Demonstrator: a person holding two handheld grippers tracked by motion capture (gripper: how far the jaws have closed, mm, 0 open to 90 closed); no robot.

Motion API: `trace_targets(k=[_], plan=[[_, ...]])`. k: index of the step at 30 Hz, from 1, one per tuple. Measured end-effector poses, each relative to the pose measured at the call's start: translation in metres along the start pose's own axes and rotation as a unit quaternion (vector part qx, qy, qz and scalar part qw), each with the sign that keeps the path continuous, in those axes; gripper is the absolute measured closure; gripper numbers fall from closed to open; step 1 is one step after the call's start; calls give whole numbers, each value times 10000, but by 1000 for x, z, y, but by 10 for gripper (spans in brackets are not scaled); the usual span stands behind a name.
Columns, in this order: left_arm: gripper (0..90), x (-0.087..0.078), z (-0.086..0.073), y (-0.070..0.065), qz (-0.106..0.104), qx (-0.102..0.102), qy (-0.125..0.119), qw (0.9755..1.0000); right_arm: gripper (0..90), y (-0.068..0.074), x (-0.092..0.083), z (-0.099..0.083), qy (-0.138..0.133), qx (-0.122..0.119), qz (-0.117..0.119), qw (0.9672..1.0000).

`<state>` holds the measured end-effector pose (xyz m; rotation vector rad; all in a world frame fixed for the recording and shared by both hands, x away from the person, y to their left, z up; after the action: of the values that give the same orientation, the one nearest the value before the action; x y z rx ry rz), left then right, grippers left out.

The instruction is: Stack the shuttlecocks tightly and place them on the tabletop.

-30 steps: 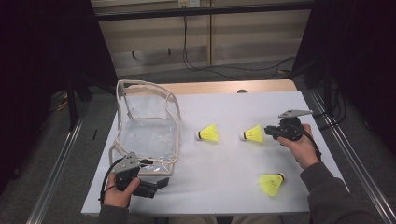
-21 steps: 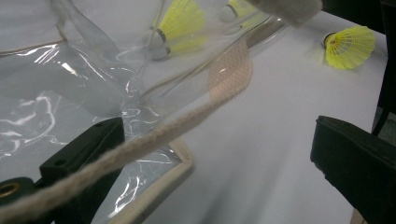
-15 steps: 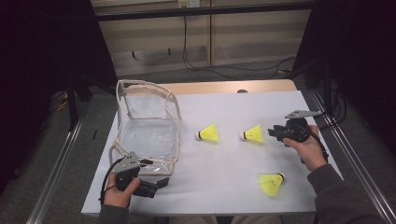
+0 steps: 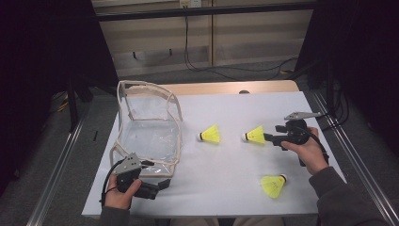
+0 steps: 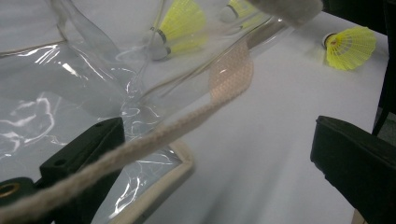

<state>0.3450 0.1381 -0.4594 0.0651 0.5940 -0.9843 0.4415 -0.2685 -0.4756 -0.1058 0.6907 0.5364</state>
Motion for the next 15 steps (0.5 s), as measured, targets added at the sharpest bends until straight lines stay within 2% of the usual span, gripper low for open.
trace_targets(k=[8, 15], plan=[[34, 0, 0, 0, -2, -2, -6, 10000, 201, 7, 6, 1, 7, -12, 83, 10000], [31, 0, 0, 0, -3, 2, -7, 10000, 134, 10, 10, 3, 5, 45, 130, 9999]])
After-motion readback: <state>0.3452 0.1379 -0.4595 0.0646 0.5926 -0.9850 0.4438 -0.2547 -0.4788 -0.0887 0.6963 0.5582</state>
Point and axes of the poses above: each handheld gripper's, and its own axes: x roughly forward along the jaws, z roughly out of its top, y roughly to its left, the point moved 9 cm from there along x, roughly forward along the jaws, and after that the axes turned 3 degrees about -x, right-handed, at the moved point
